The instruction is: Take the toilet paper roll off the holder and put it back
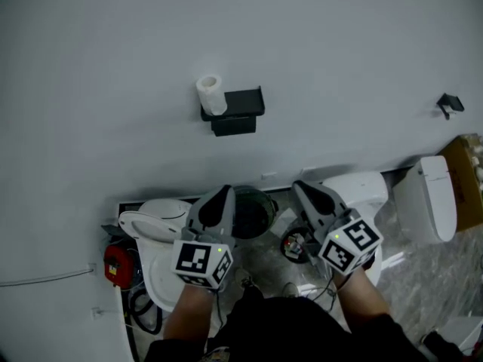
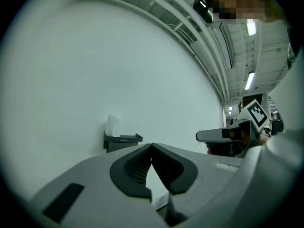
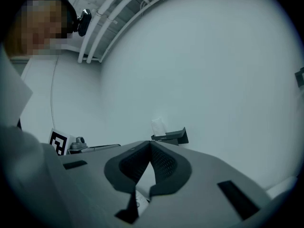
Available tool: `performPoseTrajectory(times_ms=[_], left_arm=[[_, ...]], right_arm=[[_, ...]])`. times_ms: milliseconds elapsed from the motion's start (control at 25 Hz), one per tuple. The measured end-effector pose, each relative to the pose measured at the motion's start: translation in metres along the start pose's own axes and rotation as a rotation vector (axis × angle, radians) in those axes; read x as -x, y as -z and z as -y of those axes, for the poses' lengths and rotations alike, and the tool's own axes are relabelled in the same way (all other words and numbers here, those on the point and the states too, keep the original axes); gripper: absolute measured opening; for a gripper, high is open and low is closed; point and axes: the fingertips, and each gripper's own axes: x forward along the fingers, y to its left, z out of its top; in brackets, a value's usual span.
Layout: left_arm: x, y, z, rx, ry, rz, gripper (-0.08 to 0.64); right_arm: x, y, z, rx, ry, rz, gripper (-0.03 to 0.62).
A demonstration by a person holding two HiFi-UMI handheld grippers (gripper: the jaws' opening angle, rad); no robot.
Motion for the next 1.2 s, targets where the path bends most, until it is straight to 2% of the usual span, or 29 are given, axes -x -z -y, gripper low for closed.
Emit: performPoseTrajectory(times_ms=[200,360,520,720,880,1040,1200], left_arm=[[0.009,0.000,0.066,-0.022,-0.035,-0.012,0.005],[0.036,0.005,0.107,-0.036,-0.108,-0.017,0.005],[0.077,0.010,0.126,-0.037,-0.190,-0.022,0.005],[0.130,0.020,0.124,-0.012,-0.276,-0.030,0.005],[0.175,0.028,0.116,0.008,-0.309,-0.017,0.005],[0.221,0.034,0.097,0.031,-0.308,0.002,0.005],[0.266,0.036,0.074,0.043,-0.273,0.008,0.005]], right_arm=[[0.051,-0.005,0.013,0.007,-0.078,0.005,-0.002],[0.086,-0.001,0.009,-0.001,-0.162,-0.003,-0.002],[0.105,0.006,-0.012,-0.016,-0.242,-0.013,-0.002],[0.111,0.025,-0.051,-0.028,-0.312,-0.047,-0.002],[0.114,0.041,-0.091,-0.021,-0.337,-0.071,-0.002],[0.114,0.055,-0.137,-0.003,-0.329,-0.081,-0.002],[0.112,0.067,-0.184,0.006,-0.283,-0.079,-0.002]])
